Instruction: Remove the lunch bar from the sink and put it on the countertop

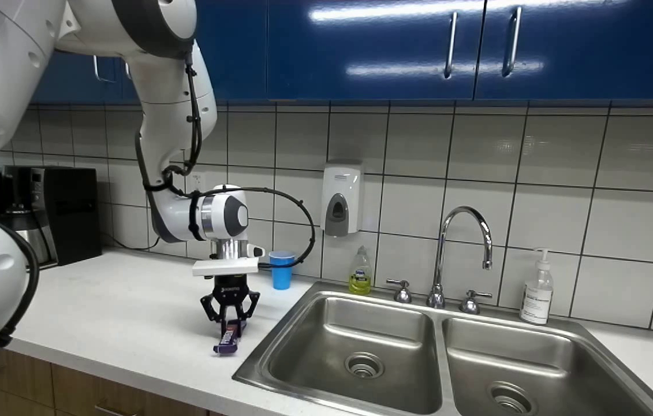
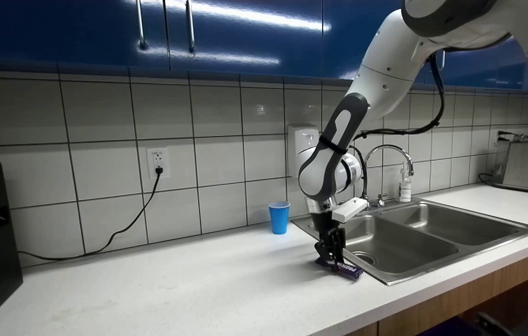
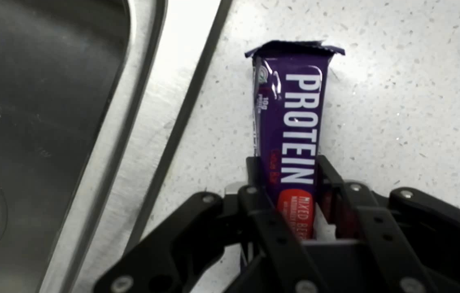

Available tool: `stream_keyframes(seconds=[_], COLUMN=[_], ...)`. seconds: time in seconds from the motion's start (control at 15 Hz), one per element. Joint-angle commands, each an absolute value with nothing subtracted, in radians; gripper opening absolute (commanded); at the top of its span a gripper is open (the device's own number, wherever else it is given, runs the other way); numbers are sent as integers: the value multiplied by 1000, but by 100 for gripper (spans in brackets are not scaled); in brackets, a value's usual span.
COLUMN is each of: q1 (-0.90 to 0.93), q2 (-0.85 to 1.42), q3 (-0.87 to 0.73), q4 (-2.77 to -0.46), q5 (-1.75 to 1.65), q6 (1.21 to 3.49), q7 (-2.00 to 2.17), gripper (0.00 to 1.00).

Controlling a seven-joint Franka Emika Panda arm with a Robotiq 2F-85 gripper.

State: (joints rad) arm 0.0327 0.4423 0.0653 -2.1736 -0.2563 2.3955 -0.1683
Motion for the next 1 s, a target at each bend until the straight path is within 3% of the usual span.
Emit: stream_keyframes(seconds=[0.0, 0.07, 0.4, 0.93], q1=[31, 32, 30, 21], q2=[412, 412, 408, 339], q3=[72, 71, 71, 75], q4=[-2200, -2200, -2206, -2246], q5=[-227, -228, -222, -169], q6=[2400, 2401, 2402, 2425], q7=[-196, -193, -193, -190], gripper=[44, 61, 98, 100])
